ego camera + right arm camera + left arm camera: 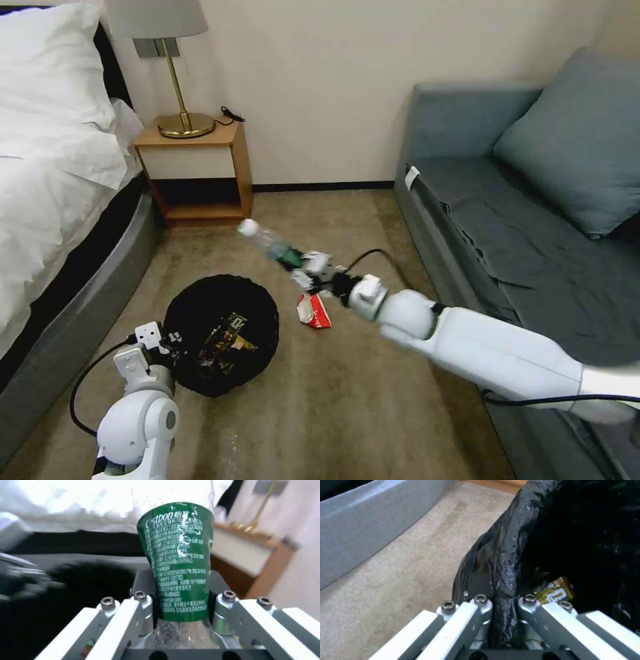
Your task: Pick up the trash bin, then pick up the garbage on the floor and place it into the trash bin.
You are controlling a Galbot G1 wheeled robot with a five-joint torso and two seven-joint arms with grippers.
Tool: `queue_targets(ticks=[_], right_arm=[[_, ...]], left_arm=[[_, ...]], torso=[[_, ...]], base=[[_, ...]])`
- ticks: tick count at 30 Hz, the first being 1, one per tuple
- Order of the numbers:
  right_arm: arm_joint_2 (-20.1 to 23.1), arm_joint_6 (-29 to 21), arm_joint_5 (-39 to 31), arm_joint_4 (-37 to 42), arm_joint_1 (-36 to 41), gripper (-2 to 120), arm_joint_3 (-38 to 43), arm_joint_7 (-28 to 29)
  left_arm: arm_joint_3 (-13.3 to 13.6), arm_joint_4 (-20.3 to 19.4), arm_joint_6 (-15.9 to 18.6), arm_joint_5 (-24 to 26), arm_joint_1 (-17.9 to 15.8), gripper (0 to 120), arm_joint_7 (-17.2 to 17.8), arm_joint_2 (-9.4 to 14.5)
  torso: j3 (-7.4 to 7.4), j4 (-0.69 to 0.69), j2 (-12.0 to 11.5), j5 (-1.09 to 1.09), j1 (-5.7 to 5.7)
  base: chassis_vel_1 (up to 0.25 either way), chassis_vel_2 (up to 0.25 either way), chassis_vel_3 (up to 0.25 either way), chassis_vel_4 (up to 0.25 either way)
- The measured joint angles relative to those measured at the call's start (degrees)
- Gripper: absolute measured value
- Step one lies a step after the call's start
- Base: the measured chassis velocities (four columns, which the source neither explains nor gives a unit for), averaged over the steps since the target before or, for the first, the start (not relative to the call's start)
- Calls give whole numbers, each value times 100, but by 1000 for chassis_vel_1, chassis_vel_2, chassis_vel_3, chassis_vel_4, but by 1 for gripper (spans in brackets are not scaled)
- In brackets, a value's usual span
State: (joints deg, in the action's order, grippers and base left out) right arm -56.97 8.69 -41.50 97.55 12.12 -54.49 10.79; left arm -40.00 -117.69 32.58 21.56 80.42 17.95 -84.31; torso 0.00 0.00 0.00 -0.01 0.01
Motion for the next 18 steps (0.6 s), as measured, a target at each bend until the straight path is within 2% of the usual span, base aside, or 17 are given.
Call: queue_targets(ticks=[2,4,10,16,17,18], right_arm=[[-172,-30,-113,-32,-25,21,-179,154],[-567,-54,-222,-230,-55,21,-469,374],[-1142,-175,-239,-650,-63,21,-797,670],[-1193,-299,-284,-709,-31,21,-868,825],[-1193,-335,-282,-713,-15,33,-895,889],[-1187,-362,-275,-712,6,36,-912,969]], left_arm=[[1,-18,7,-1,0,3,3,-5],[2,-49,21,-1,-1,3,5,-12],[27,-109,42,-1,1,3,6,-37],[34,-126,44,-1,0,3,8,-39],[36,-128,45,0,-2,3,8,-40],[38,-128,46,1,-5,3,8,-40]], torso=[[0,-1,0,-1,0],[0,1,0,1,0],[0,2,0,0,0],[0,1,0,0,0],[0,0,0,0,0],[0,0,0,0,0]], base=[[0,0,0,0],[0,0,0,0],[0,0,0,0],[0,0,0,0],[0,0,0,0],[0,0,0,0]])
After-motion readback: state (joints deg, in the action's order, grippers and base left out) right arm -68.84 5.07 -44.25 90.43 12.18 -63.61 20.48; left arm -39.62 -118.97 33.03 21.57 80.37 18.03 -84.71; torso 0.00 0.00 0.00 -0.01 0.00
